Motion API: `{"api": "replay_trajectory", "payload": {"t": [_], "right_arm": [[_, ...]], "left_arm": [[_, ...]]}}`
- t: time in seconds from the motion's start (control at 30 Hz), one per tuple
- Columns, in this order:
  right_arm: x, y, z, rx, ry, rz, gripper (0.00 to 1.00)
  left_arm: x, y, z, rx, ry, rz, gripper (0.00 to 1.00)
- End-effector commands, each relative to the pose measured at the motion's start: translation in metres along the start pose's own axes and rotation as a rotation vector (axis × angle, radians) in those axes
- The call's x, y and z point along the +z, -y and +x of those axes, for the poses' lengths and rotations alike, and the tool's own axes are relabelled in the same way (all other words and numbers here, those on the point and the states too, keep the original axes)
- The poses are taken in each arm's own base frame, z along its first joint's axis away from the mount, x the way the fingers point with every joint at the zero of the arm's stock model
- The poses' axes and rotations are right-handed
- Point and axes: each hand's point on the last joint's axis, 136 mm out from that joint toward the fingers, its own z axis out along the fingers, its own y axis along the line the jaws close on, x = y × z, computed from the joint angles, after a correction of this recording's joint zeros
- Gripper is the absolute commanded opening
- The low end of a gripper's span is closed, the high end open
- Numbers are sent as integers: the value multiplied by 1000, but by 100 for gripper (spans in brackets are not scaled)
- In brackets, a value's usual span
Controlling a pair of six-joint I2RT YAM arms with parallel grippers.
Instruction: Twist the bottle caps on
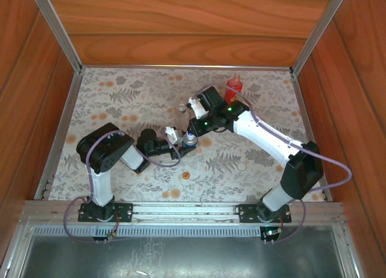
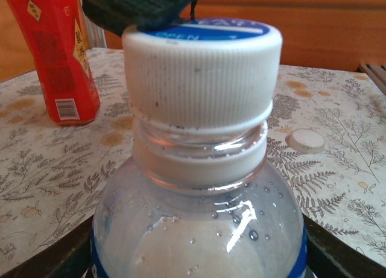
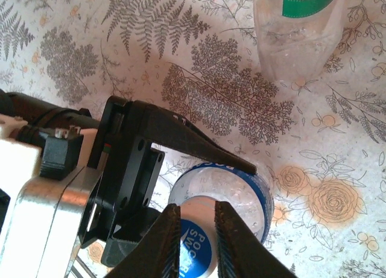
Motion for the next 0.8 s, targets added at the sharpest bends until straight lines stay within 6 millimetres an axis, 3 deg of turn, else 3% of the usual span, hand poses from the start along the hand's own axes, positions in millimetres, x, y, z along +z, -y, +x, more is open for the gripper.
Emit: {"api": "replay_trajectory", "payload": {"t": [0.0,0.3,0.57,0.77], "right_arm": [[12,10,32,43,-110,7,18],[4,0,51,88,-123,-64,13],[-5,-19,55,92,-102,-170,10],[-19,-16,44,78,-35,-152,11]], "left_arm": [[-10,13,53,-190,-174,29,56],[-11,8,53,-232,-171,18,56],[-11,8,53,-212,-171,22,56],[-12,9,53,-205,-172,25,56]]}}
